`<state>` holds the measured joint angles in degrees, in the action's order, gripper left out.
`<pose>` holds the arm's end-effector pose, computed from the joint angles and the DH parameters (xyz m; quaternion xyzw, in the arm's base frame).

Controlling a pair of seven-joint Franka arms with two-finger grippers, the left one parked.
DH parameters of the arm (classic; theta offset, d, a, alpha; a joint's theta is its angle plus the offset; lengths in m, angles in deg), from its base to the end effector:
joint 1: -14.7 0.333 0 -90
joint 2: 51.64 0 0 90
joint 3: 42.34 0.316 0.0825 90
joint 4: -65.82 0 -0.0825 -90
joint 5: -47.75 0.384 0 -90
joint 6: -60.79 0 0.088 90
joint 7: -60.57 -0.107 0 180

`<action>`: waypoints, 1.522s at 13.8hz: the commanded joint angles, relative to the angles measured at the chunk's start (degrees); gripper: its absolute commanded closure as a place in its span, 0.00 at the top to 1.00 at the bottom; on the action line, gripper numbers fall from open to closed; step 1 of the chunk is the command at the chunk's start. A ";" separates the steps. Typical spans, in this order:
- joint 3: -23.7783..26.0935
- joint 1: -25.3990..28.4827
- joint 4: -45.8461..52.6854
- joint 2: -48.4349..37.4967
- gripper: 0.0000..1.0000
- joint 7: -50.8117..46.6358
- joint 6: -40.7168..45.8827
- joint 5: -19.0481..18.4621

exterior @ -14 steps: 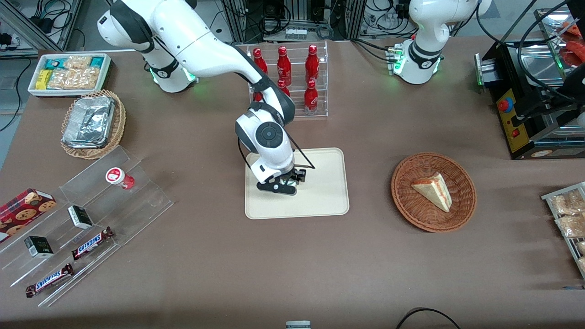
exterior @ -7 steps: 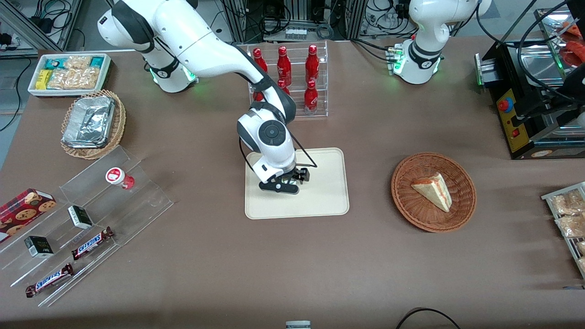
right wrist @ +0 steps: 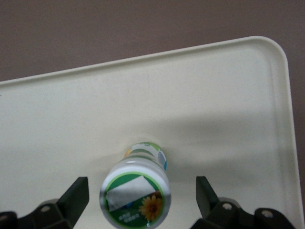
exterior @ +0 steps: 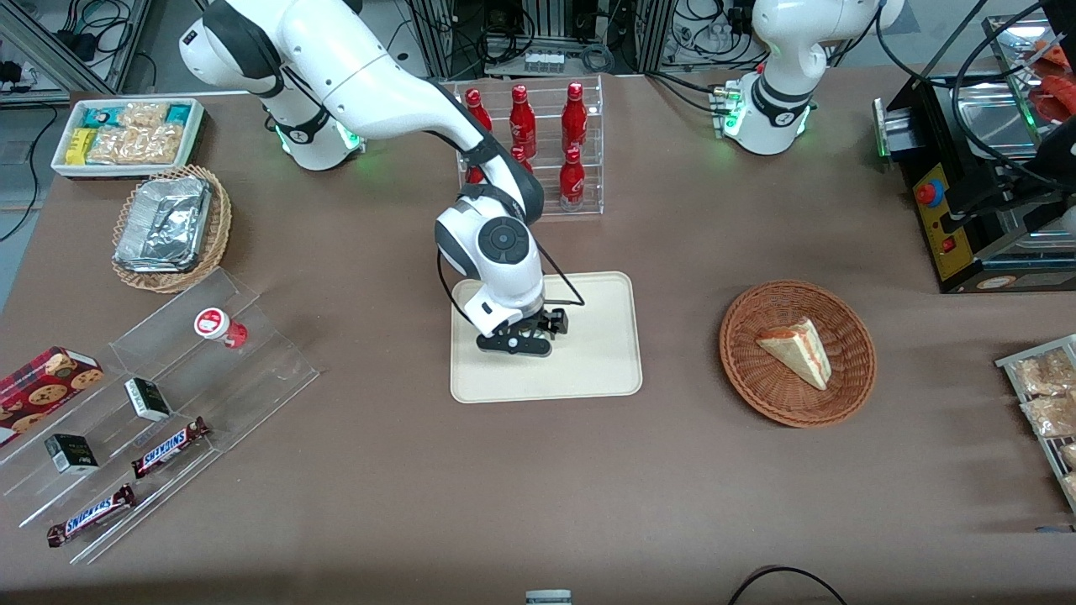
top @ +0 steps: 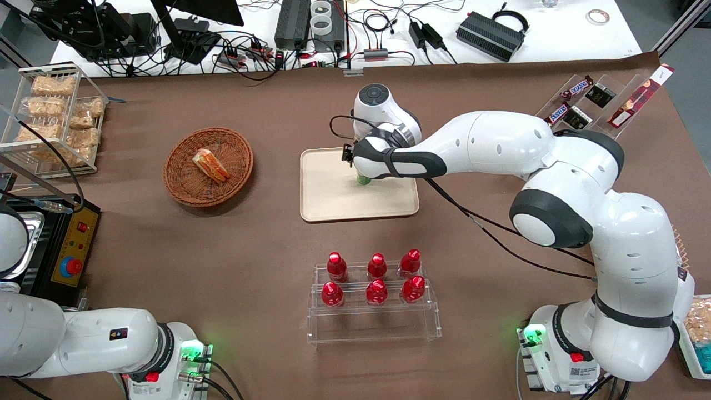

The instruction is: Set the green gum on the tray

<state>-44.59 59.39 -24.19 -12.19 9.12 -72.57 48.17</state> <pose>0.5200 0.4812 0.2438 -0.9965 0.0760 -0.0304 0.0185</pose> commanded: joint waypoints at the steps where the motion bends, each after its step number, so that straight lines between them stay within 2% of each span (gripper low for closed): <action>1: -0.12 -0.66 0.19 -3.50 1.00 1.34 4.94 -0.94; 6: -0.39 -0.92 0.19 -10.79 1.00 4.32 15.75 -0.86; 14: -0.39 -4.61 0.10 -14.05 1.00 7.40 21.11 -0.94; 19: -0.13 -10.40 -0.60 -18.09 1.00 13.39 26.56 -0.33; 21: 1.88 -15.57 -1.65 -20.28 1.00 14.35 28.33 0.11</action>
<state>-44.96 48.19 -23.71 -29.28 22.25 -46.09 48.08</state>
